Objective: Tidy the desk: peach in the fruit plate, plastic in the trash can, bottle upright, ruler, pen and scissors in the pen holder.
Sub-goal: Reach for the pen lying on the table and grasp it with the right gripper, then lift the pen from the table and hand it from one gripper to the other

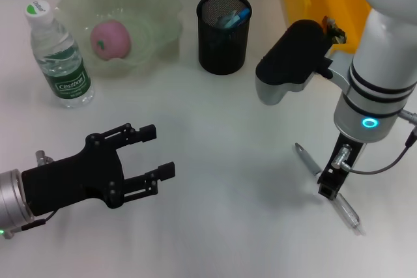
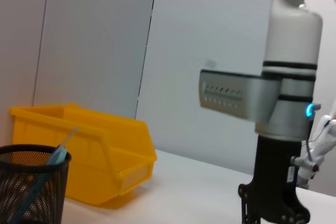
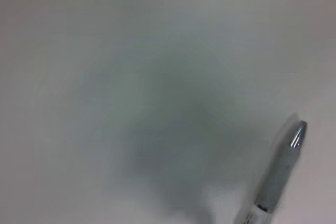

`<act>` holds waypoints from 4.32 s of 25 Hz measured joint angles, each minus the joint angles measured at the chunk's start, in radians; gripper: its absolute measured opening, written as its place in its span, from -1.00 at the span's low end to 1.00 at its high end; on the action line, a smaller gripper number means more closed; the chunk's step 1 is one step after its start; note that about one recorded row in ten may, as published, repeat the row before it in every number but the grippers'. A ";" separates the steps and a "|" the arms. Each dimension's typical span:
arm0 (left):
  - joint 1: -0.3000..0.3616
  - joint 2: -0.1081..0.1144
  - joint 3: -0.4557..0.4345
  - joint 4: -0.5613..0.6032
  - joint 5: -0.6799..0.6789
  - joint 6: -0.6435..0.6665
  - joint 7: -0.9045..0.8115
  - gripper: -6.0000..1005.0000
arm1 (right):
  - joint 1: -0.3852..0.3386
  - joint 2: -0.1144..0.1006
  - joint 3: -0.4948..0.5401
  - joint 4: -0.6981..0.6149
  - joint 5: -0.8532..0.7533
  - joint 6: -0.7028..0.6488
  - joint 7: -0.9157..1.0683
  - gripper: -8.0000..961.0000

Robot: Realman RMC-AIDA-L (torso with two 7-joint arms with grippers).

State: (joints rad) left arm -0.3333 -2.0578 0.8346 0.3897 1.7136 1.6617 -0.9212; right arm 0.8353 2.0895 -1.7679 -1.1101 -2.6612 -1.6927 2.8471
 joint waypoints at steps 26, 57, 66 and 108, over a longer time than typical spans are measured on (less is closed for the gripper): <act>-0.009 0.004 0.000 0.038 0.001 0.033 -0.024 0.50 | -0.015 0.002 -0.009 0.033 0.003 0.069 -0.003 -0.41; -0.004 0.003 -0.003 0.087 0.001 0.064 -0.053 0.50 | -0.018 -0.003 0.012 0.004 0.007 0.070 -0.020 -0.74; -0.025 -0.010 -0.014 0.076 -0.035 0.090 -0.104 0.50 | -0.085 -0.006 0.309 -0.107 0.173 0.028 -0.187 -0.74; -0.158 -0.021 0.037 -0.115 -0.161 0.012 -0.057 0.50 | -0.221 0.000 0.714 0.556 0.950 0.145 -1.697 -0.74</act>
State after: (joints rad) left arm -0.4917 -2.0785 0.8714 0.2749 1.5524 1.6741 -0.9782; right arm 0.6141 2.0893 -1.0538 -0.5544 -1.7115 -1.5480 1.1504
